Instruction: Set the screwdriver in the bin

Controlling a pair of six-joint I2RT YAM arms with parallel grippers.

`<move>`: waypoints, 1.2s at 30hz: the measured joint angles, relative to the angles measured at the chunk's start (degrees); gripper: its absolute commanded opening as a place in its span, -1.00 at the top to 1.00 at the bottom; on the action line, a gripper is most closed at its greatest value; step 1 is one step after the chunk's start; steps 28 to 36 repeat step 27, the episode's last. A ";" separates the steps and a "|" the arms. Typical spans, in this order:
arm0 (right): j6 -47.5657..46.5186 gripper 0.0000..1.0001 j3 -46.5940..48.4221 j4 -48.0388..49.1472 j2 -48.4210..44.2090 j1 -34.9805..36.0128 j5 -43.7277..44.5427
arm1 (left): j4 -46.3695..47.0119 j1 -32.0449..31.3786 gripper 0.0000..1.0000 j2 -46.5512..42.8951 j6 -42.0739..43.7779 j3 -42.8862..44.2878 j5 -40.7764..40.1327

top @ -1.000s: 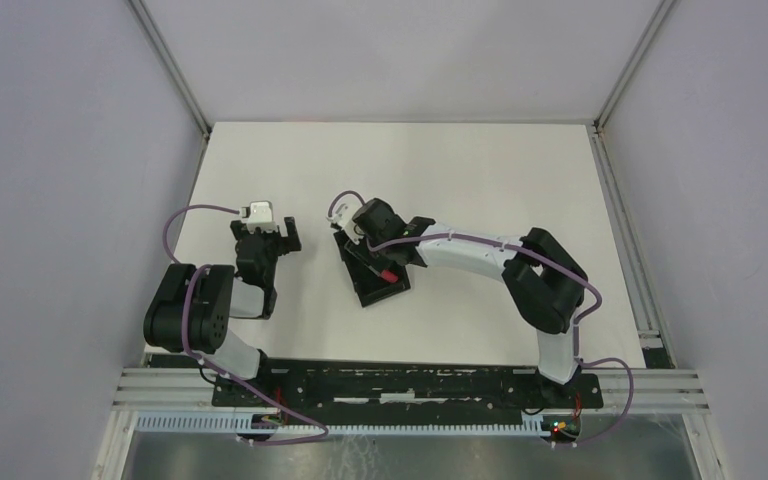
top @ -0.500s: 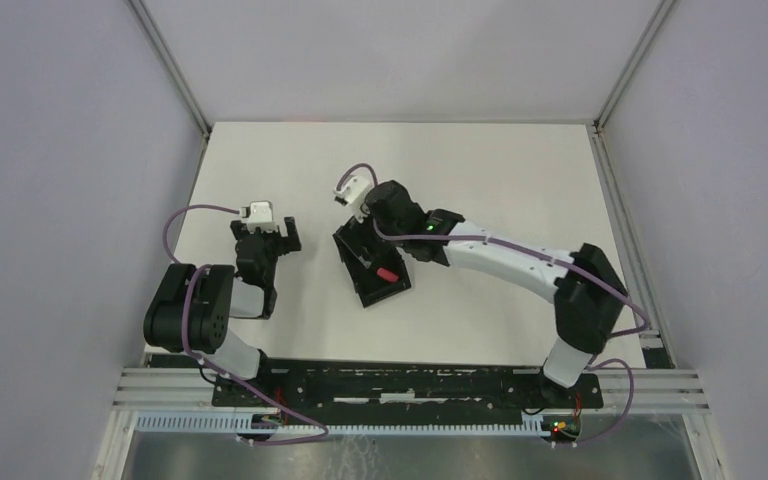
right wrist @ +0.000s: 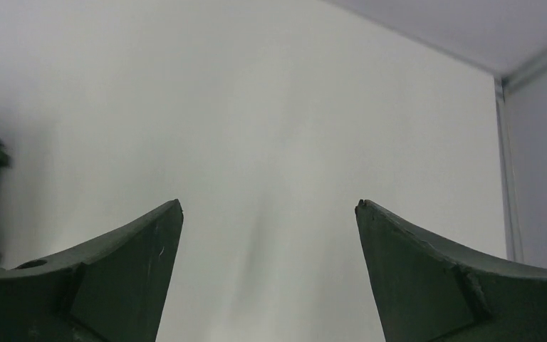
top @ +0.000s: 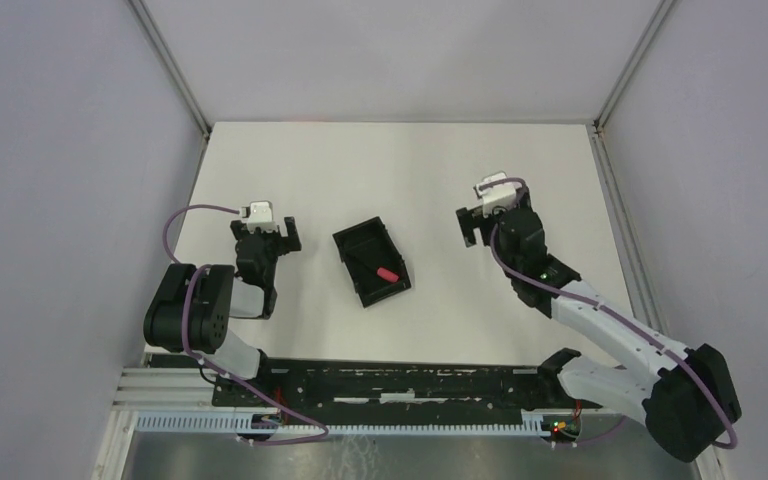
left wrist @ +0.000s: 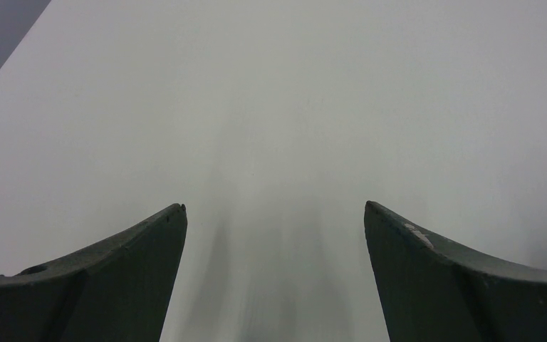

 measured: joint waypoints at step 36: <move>3.80 -0.96 -34.84 26.86 -3.96 -12.13 5.51 | 0.00 0.00 -1.00 0.00 0.00 -0.04 -0.02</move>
